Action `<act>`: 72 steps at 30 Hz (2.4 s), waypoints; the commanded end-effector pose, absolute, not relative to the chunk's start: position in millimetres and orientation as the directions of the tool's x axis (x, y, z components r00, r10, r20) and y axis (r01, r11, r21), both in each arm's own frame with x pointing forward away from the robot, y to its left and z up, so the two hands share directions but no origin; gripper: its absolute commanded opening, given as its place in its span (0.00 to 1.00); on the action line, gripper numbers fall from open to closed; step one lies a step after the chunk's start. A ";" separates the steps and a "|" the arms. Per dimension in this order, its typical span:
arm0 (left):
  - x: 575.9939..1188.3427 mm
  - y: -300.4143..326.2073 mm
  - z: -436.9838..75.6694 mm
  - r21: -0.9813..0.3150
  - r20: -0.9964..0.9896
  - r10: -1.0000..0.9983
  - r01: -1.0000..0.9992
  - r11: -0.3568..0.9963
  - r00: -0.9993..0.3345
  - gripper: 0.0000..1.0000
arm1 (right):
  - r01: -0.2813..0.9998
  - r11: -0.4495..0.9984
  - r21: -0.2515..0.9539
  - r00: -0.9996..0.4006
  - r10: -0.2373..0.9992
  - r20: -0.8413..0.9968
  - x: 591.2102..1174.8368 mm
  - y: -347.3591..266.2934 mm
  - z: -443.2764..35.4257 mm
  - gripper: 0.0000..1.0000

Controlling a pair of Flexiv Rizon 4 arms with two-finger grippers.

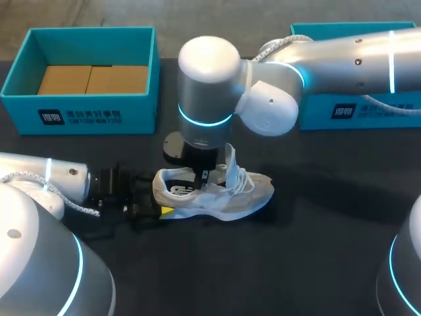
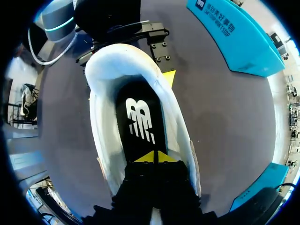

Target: Take the shoe out of the shoebox, open the shoe tongue, remove and reinsert the insole, then place the shoe into the shoebox

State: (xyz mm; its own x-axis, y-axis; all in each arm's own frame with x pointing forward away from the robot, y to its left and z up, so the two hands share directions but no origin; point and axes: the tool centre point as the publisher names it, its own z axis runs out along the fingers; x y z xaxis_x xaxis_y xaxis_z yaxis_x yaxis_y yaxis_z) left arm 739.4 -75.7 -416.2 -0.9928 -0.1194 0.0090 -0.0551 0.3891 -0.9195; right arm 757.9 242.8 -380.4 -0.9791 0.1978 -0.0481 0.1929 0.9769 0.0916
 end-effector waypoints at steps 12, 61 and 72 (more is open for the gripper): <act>738.0 -75.1 -415.6 -0.919 0.007 -0.122 -0.055 0.390 -0.993 0.00 | 0.177 0.979 0.103 -0.982 0.183 -0.044 767.1 247.5 -386.4 0.31; 738.0 -75.1 -415.6 -0.919 0.007 -0.122 -0.055 0.390 -0.993 0.00 | 0.056 0.994 0.090 -0.986 0.041 0.160 740.7 218.4 -349.8 0.00; 738.0 -75.1 -415.6 -0.919 0.007 -0.122 -0.055 0.390 -0.993 0.00 | -0.040 0.972 0.230 -0.987 -0.075 0.145 756.2 212.4 -333.0 0.00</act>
